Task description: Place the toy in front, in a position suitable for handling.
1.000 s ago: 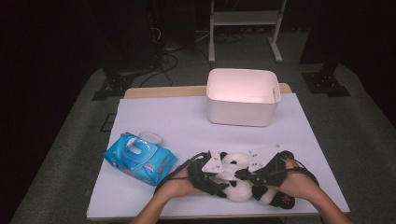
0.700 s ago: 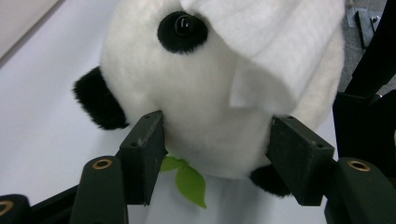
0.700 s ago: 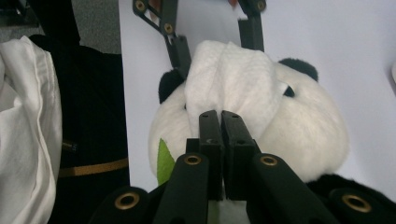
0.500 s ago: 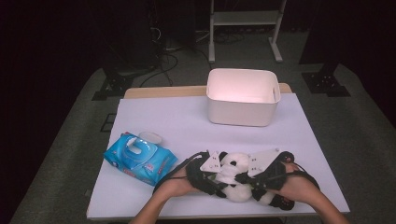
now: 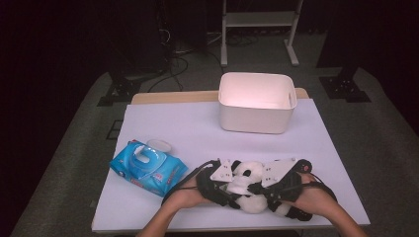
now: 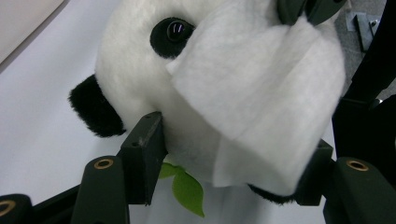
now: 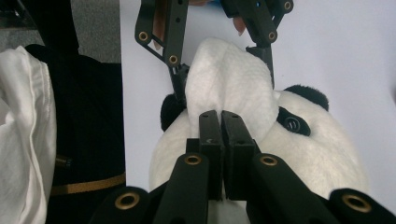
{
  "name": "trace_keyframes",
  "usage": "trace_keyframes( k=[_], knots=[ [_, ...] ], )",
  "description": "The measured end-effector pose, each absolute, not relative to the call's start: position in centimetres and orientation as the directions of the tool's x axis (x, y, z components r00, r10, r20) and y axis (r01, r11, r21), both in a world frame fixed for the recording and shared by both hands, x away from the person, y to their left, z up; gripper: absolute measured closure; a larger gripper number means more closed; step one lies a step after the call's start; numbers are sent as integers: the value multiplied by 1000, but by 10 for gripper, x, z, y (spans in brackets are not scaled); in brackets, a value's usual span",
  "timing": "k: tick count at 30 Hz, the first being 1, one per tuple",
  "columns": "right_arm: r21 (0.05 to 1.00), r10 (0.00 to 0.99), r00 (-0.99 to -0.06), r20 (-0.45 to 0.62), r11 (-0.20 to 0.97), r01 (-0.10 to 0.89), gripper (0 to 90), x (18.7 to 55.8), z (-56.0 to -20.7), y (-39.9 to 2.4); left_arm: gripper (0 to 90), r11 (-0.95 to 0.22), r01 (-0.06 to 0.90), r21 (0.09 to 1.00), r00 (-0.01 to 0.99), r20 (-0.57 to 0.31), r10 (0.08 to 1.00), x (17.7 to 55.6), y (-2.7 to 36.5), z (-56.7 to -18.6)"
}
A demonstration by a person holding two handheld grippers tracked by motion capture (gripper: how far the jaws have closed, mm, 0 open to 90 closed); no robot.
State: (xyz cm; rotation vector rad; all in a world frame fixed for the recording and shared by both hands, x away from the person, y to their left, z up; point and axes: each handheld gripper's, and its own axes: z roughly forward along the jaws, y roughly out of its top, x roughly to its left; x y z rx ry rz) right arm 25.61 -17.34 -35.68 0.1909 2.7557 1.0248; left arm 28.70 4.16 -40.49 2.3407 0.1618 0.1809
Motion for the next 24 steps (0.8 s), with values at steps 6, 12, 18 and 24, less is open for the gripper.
trace_keyframes(
  k=[6, 12, 18, 24],
  knots=[
    [668, 187, -971, -147, 743, 42, 877, 265, -357, -163, 380, -692, 66, 719, 982, 75, 171, 288, 43, -406],
    [695, 224, -965, -138, 716, 67, 876, 270, -352, -174, 382, -687, 65, 724, 983, 70, 167, 287, 44, -406],
    [712, 272, -956, -106, 692, 118, 876, 272, -350, -196, 382, -691, 67, 720, 983, 70, 169, 287, 42, -406],
    [711, 267, -959, -94, 692, 123, 876, 287, -349, -180, 382, -692, 64, 719, 984, 70, 163, 287, 43, -406]
  ],
)
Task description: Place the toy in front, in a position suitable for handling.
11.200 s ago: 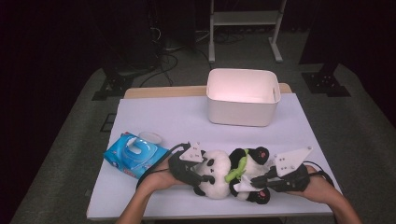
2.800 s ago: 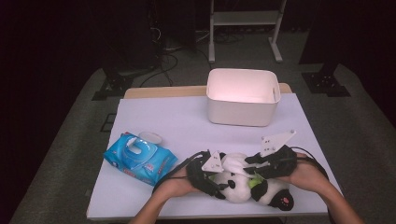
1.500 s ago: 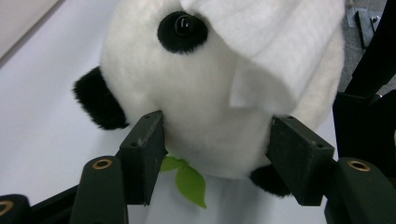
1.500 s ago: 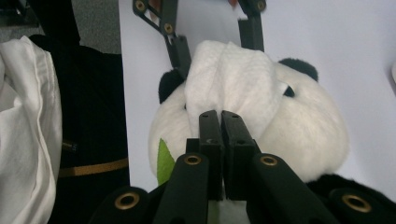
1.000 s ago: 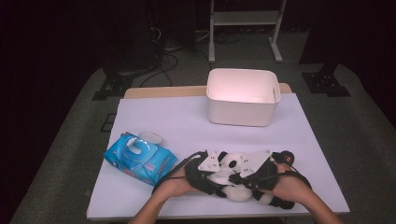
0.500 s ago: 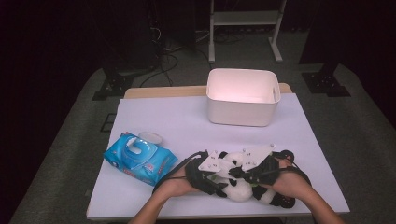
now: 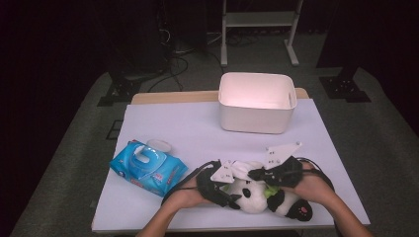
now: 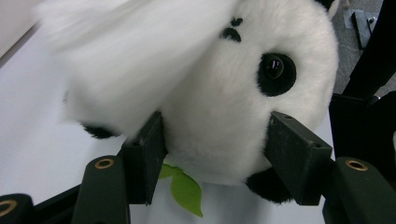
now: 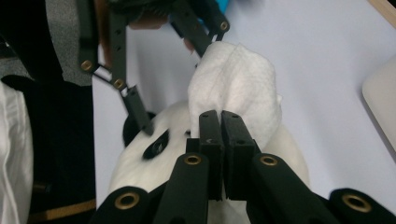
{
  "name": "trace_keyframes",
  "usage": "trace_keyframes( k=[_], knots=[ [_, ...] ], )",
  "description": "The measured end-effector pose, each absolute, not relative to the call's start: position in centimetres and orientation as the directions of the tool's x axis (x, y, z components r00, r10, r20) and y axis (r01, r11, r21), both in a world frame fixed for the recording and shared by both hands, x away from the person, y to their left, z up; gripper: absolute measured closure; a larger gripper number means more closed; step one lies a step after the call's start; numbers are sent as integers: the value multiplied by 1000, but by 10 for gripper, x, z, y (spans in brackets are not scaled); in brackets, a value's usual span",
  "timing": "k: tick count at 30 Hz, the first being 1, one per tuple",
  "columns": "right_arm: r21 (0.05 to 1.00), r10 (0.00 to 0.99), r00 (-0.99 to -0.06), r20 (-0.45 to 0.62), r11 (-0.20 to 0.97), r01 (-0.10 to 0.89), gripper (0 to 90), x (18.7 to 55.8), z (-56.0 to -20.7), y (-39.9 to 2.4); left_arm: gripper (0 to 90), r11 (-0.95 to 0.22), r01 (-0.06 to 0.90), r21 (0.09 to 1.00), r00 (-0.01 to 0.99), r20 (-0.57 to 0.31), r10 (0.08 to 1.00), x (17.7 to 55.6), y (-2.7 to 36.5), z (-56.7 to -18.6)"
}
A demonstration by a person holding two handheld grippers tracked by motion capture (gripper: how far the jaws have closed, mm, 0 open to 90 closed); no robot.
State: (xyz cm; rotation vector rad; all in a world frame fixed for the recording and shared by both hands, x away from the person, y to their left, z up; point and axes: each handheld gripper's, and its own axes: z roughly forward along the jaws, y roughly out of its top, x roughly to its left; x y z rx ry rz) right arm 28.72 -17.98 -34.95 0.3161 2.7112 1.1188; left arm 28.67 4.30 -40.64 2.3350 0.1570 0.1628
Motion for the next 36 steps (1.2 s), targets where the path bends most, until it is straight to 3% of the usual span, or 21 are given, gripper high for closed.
trace_keyframes(
  k=[7, 12, 26, 36],
  knots=[
    [707, 296, -954, -48, 685, 177, 875, 296, -352, -186, 368, -689, 61, 722, 986, 63, 154, 287, 45, -404],
    [706, 275, -961, -31, 687, 174, 875, 282, -353, -191, 284, -652, 55, 756, 981, 80, 175, 284, 44, -394],
    [654, 310, -948, -71, 732, 191, 875, 288, -348, -165, 342, -677, 37, 735, 985, 87, 148, 276, 38, -401],
    [677, 358, -932, -45, 698, 236, 875, 278, -349, -199, 343, -677, 35, 736, 987, 81, 140, 277, 41, -397]
  ],
)
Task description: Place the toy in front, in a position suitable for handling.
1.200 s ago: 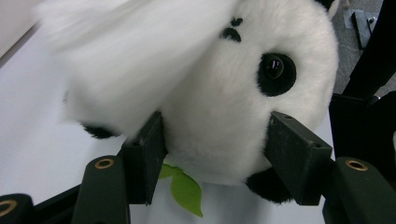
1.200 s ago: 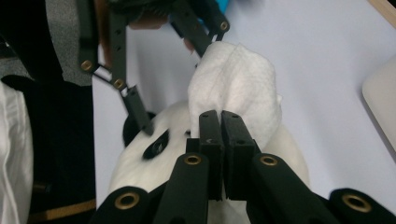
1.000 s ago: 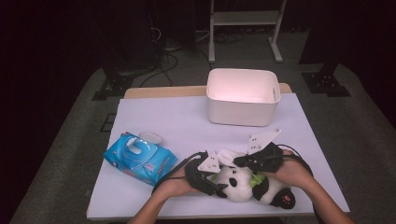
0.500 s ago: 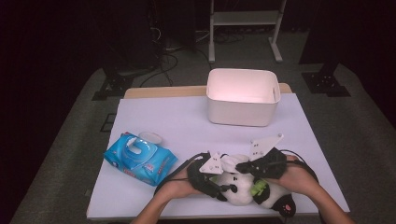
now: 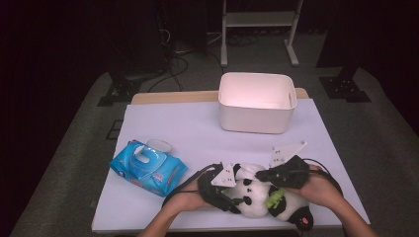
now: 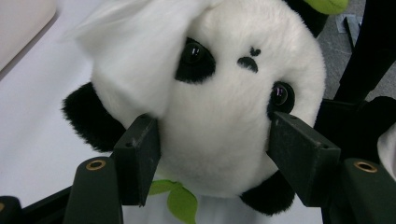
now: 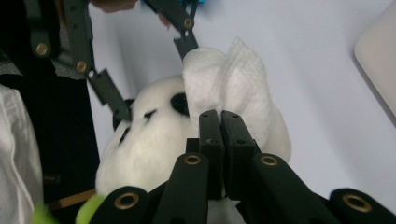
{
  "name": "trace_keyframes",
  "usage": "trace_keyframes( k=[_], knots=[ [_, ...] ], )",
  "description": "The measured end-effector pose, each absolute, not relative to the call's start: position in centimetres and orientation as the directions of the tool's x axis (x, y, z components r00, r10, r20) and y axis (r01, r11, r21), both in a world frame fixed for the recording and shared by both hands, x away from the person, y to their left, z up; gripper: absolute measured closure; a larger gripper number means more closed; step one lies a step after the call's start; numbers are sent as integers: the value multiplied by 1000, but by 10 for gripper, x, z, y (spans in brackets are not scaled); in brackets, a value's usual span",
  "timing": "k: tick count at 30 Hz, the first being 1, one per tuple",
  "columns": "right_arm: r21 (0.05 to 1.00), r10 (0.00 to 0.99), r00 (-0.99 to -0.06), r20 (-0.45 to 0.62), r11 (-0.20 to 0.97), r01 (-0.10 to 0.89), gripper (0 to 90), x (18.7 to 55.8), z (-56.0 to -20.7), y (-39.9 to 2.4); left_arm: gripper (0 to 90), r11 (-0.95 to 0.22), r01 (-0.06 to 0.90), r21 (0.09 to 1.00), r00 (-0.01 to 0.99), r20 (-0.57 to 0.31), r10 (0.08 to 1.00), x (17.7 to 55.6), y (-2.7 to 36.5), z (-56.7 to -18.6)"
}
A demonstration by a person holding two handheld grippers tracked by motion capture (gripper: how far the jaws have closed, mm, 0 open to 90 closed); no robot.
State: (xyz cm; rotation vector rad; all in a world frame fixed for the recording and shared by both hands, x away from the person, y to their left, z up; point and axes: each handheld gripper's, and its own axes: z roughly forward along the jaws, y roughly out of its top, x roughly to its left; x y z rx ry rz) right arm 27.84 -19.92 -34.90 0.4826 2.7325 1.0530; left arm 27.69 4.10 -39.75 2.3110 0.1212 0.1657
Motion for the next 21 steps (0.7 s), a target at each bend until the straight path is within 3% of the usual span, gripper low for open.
trace_keyframes(
  k=[6, 21],
  knots=[
    [670, 397, -918, -18, 686, 284, 874, 278, -355, -216, 401, -677, 66, 734, 987, 54, 154, 279, 44, -400],
    [676, 401, -916, -10, 678, 289, 874, 282, -353, -221, 422, -663, 49, 747, 989, 55, 135, 272, 23, -407]
  ],
)
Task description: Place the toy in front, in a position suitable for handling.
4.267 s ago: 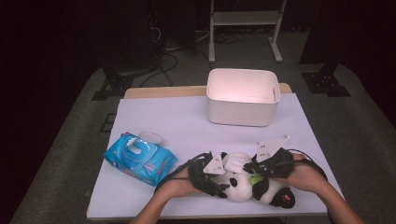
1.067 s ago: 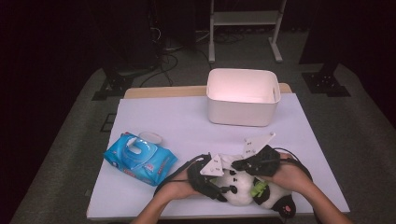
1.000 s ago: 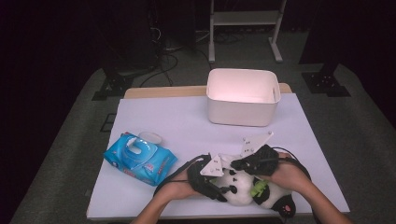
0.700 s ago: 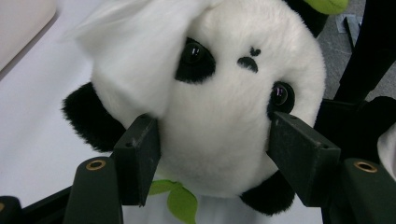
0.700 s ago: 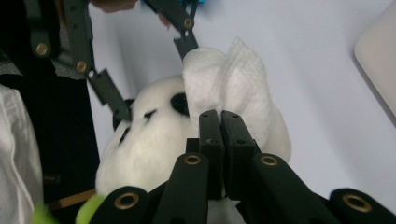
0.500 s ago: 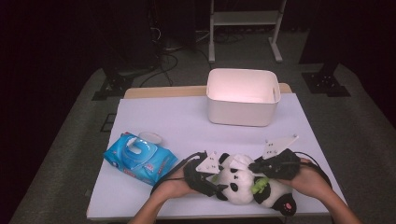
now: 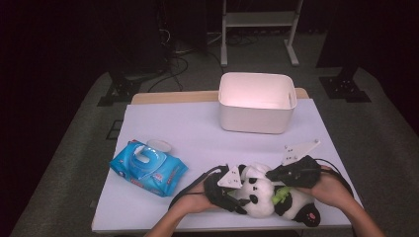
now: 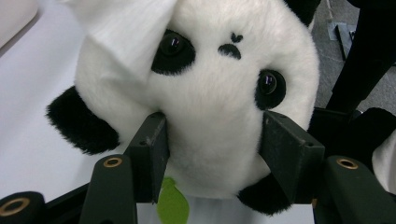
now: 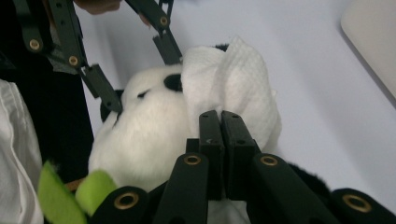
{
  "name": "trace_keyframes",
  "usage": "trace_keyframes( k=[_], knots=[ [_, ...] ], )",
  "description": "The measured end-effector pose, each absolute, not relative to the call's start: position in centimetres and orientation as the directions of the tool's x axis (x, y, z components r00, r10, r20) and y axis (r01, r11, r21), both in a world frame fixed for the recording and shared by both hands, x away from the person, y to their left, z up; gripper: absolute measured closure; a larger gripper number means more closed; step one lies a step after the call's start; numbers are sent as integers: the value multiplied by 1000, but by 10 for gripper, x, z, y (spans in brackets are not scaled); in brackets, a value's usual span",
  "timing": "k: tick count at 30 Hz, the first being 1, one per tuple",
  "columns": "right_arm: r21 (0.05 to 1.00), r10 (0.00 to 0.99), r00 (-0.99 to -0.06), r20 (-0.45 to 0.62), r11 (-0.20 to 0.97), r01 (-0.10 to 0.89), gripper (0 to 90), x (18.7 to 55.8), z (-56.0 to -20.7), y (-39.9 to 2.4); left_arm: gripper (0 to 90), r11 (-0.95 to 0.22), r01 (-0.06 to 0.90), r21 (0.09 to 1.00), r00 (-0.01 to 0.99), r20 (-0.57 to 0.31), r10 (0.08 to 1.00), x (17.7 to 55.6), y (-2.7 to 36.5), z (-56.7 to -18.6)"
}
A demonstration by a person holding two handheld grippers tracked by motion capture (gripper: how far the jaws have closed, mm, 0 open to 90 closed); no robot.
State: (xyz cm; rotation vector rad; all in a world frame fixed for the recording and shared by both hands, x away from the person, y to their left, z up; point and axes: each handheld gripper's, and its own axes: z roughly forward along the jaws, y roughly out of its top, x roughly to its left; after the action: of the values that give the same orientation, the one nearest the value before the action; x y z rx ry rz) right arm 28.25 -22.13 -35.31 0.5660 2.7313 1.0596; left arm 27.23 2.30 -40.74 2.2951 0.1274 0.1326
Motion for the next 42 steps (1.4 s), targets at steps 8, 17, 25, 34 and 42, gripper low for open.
trace_keyframes(
  k=[8, 17, 25, 34, 42],
  knots=[
    [647, 354, -935, -31, 720, 251, 874, 303, -354, -177, 412, -662, 35, 748, 990, 65, 125, 269, 22, -408],
    [671, 389, -921, -13, 687, 281, 874, 301, -353, -197, 409, -663, 29, 748, 990, 70, 122, 271, 24, -408],
    [677, 420, -907, -31, 676, 290, 873, 301, -355, -199, 394, -660, 40, 750, 991, 54, 121, 273, 25, -410],
    [702, 380, -924, -39, 669, 246, 872, 285, -351, -203, 428, -662, 28, 749, 989, 75, 127, 277, 34, -404],
    [719, 358, -933, -47, 660, 217, 872, 243, -357, -219, 449, -661, 36, 750, 983, 93, 159, 284, 37, -405]
  ],
)
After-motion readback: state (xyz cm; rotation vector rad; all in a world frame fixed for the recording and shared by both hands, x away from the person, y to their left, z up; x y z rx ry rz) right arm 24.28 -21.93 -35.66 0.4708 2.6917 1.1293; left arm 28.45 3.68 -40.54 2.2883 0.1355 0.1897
